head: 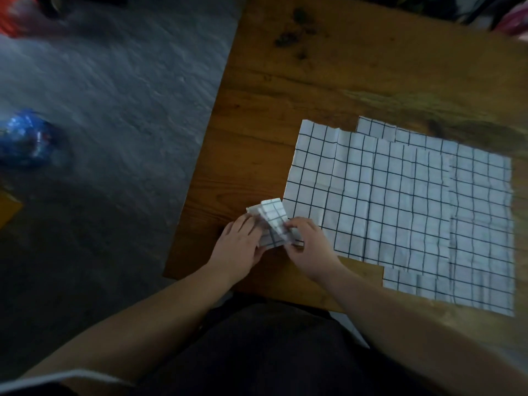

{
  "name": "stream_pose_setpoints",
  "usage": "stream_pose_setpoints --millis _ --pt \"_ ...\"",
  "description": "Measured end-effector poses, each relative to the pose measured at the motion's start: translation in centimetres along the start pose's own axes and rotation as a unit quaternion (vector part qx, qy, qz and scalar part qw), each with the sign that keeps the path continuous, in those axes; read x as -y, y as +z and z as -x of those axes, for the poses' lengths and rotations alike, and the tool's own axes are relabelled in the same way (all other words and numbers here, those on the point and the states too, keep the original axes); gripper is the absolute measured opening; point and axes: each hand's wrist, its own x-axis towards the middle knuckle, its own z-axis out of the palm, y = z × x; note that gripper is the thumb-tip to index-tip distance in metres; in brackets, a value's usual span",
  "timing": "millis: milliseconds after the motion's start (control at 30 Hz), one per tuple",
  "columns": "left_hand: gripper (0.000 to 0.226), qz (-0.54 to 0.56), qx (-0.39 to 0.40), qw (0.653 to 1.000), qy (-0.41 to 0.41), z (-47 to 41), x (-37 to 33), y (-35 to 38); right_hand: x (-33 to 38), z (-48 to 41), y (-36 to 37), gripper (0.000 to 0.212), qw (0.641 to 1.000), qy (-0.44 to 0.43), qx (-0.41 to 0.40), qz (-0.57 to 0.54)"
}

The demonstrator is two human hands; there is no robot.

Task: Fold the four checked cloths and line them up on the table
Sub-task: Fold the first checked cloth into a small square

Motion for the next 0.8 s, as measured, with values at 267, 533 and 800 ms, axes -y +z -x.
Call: stream_pose_setpoints --millis 267,533,800 --pt "0.040 0.046 -0.022 0.999 -0.021 3.5 2.6 -0.8 0.2 1.7 1.1 0.065 0.985 -0.031 0.103 0.133" --pt "0.049 -0.003 0.005 0.996 0.085 3.4 0.8 -0.2 -1.5 2.5 0.8 0.062 0.962 -0.080 0.079 0.248" --pt "0.057 -0.063 0.037 0.991 0.110 2.6 -1.3 1.0 -2.1 2.7 1.5 0.070 0.937 -0.131 0.091 0.311"
